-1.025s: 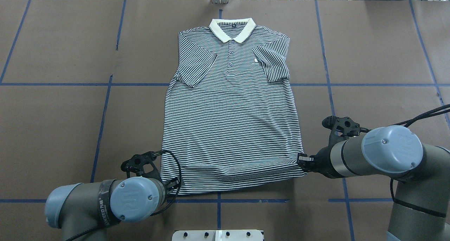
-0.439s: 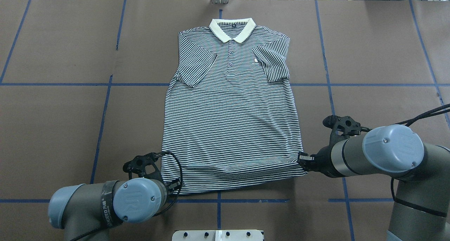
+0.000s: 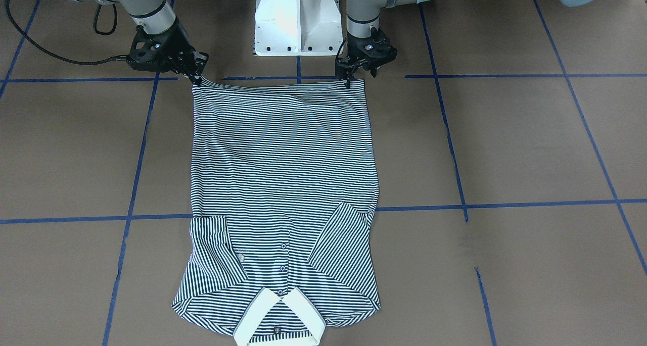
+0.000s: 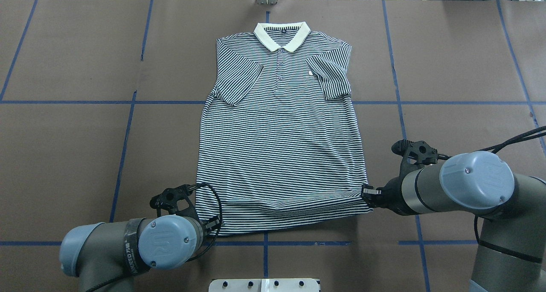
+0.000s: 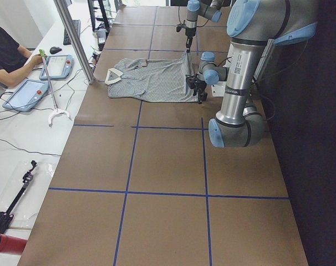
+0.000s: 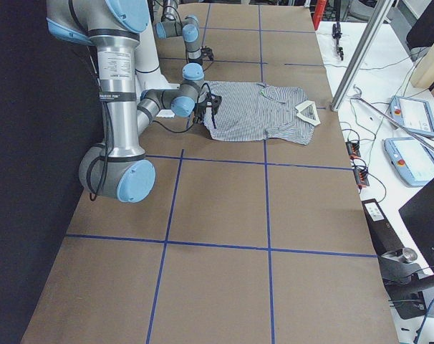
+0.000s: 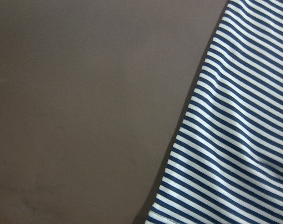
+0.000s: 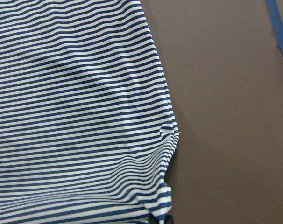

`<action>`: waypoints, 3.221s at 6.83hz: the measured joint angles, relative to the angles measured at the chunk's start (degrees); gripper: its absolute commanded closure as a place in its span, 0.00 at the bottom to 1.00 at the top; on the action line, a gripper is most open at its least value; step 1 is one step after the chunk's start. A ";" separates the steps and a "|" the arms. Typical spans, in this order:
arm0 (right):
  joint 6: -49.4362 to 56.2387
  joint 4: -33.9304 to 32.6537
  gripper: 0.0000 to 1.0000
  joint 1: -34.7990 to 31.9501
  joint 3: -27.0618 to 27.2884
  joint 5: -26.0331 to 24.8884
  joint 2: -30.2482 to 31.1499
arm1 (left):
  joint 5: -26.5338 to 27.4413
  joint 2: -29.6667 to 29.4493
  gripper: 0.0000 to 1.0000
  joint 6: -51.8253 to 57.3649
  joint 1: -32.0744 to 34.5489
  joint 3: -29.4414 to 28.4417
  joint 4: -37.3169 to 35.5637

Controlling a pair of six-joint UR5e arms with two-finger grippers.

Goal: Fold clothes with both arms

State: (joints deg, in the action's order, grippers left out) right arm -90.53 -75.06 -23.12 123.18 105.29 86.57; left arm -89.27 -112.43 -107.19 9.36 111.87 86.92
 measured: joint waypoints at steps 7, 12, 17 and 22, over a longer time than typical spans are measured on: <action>0.00 0.00 1.00 -0.14 0.06 0.06 0.11 | -0.02 -0.33 0.92 -0.29 0.14 -0.67 0.00; 0.00 0.00 1.00 -0.32 0.33 0.17 0.24 | -0.11 -1.17 1.00 -0.33 0.41 0.33 -0.15; -0.25 -0.03 1.00 1.31 5.37 7.46 2.46 | -1.37 0.37 1.00 5.65 -0.04 17.20 -9.49; -3.90 0.11 1.00 9.50 12.36 10.24 4.11 | -2.54 4.21 1.00 5.42 -10.67 30.20 -18.24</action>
State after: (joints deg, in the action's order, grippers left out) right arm -94.43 -74.95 -13.62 135.54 115.53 90.68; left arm -91.81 -108.22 -101.76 -1.32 142.06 68.69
